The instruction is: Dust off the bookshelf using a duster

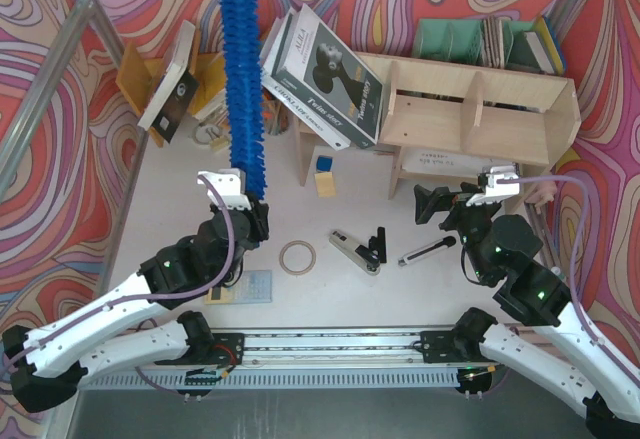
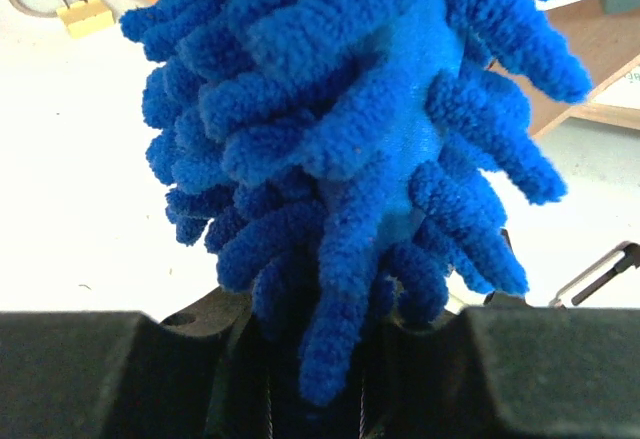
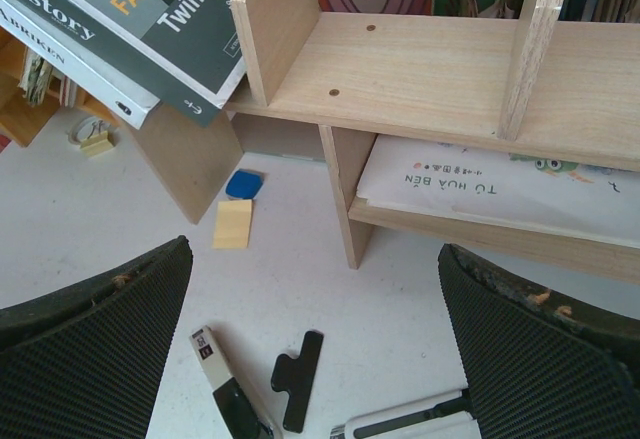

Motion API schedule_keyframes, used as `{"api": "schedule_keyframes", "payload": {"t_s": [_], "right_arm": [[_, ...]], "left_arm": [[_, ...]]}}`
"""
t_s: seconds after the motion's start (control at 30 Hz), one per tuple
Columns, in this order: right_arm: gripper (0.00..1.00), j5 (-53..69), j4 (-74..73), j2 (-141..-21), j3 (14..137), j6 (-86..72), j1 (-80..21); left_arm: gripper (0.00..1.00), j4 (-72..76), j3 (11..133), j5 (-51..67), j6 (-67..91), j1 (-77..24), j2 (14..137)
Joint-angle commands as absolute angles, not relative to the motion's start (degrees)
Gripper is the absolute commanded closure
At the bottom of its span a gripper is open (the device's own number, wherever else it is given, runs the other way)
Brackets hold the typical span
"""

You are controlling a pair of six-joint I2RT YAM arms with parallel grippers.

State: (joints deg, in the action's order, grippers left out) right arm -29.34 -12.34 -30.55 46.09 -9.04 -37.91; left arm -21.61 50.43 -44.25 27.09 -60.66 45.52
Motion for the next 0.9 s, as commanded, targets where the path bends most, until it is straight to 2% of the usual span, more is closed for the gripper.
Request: {"api": "schedule_keyframes", "payload": {"t_s": [0.0,0.6,0.87], "right_arm": [[0.01,-29.9,-11.7,-30.6,46.2,-9.2,-38.1],[0.01,-29.3,-11.3,-31.3,46.2,-9.2,-38.1],[0.01,-29.5,-11.5,-31.2,46.2,-9.4,-38.1]], "left_arm": [[1.0,-15.8,48.6,-43.7,32.3,-59.3,44.5],[1.0,-18.9,46.6,-39.2,39.3,-55.6,45.7],[1.0,-15.2,49.1,-31.1,40.2,-55.0,55.0]]}}
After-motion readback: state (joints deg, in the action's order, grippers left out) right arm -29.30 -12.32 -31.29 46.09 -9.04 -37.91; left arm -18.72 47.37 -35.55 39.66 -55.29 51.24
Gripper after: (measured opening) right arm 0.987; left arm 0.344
